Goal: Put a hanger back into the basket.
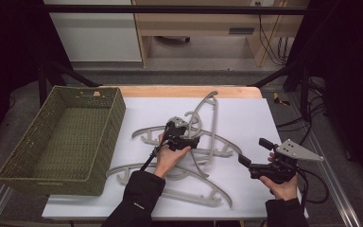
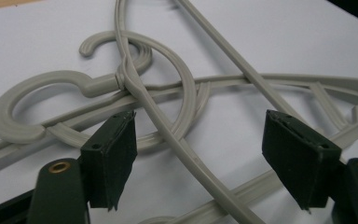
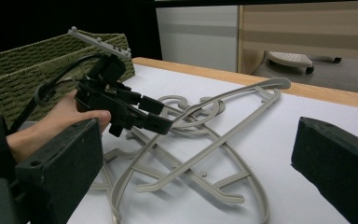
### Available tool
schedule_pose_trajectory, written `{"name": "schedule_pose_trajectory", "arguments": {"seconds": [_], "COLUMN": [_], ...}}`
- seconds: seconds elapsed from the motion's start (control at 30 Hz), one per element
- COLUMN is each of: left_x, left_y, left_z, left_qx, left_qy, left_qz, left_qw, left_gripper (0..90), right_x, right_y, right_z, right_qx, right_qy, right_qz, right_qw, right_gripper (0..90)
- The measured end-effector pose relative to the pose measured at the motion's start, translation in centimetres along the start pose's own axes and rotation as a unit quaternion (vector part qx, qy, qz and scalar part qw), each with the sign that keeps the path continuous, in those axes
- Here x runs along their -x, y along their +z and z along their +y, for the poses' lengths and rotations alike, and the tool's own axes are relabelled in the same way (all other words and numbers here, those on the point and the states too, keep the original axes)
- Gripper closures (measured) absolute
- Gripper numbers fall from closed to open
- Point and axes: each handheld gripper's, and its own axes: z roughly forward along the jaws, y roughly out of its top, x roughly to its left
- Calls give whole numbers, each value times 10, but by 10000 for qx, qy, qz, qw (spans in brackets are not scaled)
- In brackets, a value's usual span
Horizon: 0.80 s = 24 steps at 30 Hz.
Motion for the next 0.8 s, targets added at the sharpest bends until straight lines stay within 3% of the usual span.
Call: {"name": "schedule_pose_trajectory", "arguments": {"seconds": [0.37, 0.53, 0.63, 0.8], "left_x": [3, 1, -2, -6], "left_y": [18, 20, 19, 19], "left_z": [-7, -7, -7, -6], "left_qx": [-343, -418, -538, -650], "left_qy": [7, -79, -147, -309], "left_qz": [94, 97, 114, 97], "left_qw": [9994, 9990, 9984, 9974], "left_gripper": [363, 443, 543, 593], "right_x": [0, 0, -1, -1], "right_y": [0, 0, 0, 1], "right_z": [0, 1, 1, 0], "right_qx": [-6, 1, -7, -31], "right_qy": [12, 2, 14, 7], "right_qz": [2, 7, 16, 9], "right_qw": [10000, 10000, 10000, 10000], "right_gripper": [24, 24, 24, 24]}}
